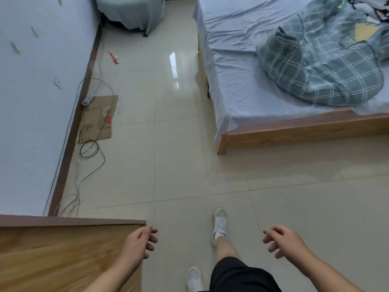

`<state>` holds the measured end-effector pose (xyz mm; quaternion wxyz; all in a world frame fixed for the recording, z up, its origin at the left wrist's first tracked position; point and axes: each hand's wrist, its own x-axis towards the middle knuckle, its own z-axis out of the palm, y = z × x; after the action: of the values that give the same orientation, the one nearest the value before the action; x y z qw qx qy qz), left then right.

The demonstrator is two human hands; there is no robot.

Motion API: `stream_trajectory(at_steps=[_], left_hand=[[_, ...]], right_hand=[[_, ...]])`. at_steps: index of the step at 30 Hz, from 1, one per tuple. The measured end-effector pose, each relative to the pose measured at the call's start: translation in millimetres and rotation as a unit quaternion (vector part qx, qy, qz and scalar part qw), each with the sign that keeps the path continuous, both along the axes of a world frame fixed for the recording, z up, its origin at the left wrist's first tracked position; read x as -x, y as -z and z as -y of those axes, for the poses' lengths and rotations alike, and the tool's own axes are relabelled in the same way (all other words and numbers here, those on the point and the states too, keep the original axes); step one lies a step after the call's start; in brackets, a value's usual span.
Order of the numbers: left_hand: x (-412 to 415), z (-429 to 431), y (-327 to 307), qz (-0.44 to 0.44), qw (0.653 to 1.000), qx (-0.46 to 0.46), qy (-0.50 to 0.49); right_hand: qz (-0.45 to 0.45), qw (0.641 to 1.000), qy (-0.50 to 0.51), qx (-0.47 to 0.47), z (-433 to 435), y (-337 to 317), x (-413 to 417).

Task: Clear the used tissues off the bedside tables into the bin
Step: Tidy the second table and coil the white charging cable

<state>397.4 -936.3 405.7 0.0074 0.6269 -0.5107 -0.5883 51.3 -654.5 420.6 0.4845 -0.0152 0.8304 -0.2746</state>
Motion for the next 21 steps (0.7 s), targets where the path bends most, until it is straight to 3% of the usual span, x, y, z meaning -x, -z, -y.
stream_trajectory(at_steps=[6, 11, 16, 21], left_hand=[[67.5, 77.4, -42.1, 0.001, 0.998, 0.036, -0.050], [81.7, 128.7, -65.6, 0.037, 0.994, 0.042, -0.095], [79.5, 176.7, -38.2, 0.082, 0.981, 0.007, -0.173], [116.7, 263.1, 6.0, 0.080, 0.976, -0.041, -0.198]], right_hand=[[-0.006, 0.994, -0.112, -0.007, 116.8, 16.9, 89.3], [-0.032, 0.979, -0.200, 0.022, 245.3, -12.1, 157.1], [-0.062, 0.964, -0.242, 0.091, 391.9, -44.5, 199.2], [-0.083, 0.964, -0.212, 0.138, 524.3, -51.1, 237.9]])
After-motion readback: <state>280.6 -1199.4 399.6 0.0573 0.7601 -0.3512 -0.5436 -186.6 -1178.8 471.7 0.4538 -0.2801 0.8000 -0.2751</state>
